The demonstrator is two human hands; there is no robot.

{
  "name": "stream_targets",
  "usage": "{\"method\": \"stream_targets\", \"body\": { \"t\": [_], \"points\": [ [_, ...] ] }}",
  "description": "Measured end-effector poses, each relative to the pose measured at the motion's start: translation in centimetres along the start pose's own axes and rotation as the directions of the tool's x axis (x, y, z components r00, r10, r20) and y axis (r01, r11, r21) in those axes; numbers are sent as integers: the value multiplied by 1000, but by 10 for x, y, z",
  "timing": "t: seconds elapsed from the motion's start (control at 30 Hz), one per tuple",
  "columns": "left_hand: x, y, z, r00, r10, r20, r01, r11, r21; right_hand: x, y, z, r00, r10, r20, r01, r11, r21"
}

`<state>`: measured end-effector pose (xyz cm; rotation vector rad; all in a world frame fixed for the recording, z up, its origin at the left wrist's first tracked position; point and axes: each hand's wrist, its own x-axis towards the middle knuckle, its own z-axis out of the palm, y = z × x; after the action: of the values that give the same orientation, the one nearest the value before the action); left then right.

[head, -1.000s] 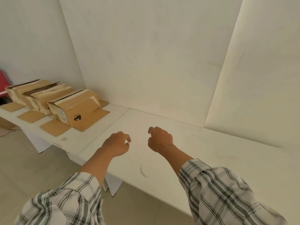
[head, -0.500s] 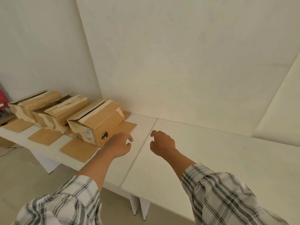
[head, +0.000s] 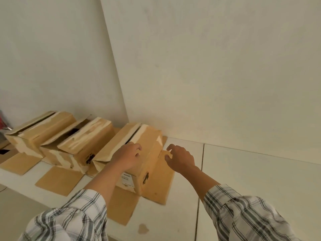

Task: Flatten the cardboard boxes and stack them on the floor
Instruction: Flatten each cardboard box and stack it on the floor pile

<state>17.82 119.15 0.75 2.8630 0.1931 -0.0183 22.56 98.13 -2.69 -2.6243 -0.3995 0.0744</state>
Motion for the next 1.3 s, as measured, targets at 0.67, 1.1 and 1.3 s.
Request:
{"method": "stream_targets", "body": {
  "t": [0.67, 1.1, 1.3],
  "points": [
    [137, -190, 35, 917, 343, 202, -344, 938, -28, 92, -176, 151, 906, 408, -113, -417, 906, -75],
    [124, -164, 13, 922, 237, 306, -208, 970, -125, 74, -210, 104, 869, 431, -242, -491, 809, -324],
    [144, -189, -48, 951, 246, 188, -209, 958, -198, 60, -188, 77, 754, 590, -287, -654, 638, -406]
  ]
}}
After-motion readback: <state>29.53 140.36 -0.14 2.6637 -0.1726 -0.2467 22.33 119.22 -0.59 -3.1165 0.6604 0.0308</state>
